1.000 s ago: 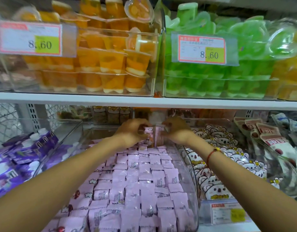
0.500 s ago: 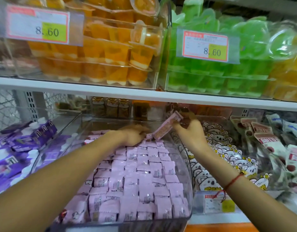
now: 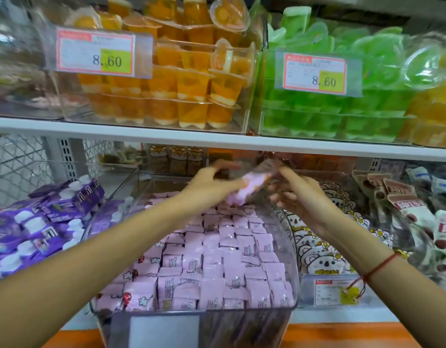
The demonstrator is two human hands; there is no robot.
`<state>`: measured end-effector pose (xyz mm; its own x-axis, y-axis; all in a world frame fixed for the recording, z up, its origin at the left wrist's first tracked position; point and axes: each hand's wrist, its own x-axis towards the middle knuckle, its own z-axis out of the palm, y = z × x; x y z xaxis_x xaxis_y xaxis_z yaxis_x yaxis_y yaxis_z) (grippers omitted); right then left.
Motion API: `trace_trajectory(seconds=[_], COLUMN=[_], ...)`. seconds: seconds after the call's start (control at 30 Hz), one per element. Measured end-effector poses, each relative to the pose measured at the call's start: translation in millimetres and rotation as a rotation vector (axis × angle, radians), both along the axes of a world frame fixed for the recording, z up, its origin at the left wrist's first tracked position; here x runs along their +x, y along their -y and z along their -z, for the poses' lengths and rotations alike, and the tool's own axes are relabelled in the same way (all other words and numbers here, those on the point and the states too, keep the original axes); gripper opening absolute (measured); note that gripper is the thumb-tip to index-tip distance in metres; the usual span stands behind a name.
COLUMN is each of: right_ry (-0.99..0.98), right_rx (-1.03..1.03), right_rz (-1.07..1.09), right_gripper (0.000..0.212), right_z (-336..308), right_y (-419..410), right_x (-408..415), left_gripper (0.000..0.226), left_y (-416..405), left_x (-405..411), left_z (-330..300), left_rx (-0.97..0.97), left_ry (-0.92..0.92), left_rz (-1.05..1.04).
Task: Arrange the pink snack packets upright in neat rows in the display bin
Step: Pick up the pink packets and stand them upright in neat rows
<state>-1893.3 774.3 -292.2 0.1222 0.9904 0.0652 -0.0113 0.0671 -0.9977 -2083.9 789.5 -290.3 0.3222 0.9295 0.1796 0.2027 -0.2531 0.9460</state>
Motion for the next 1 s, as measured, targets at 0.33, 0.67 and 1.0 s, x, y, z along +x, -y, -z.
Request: trace_trajectory(seconds=[0.33,0.67,1.0], right_ry=[0.044,0.700,0.730], right_rx=[0.111,0.322,0.467], right_rz=[-0.162,-0.043,0.098], right_gripper=[0.046,0.037,0.017], right_z=[2,6,10], right_y=[-1,-4,-33], right_x=[1,8,-5], left_gripper=[0.045,0.032,0.030], left_y=[-4,-11,-42], left_x=[-12,-18,-8], left_z=[-5,1,18], left_rx=[-0.679,0.201,0.404], left_ry=[0.232,-0.167,-0.353], left_rz=[0.188,-0.051,-0.179])
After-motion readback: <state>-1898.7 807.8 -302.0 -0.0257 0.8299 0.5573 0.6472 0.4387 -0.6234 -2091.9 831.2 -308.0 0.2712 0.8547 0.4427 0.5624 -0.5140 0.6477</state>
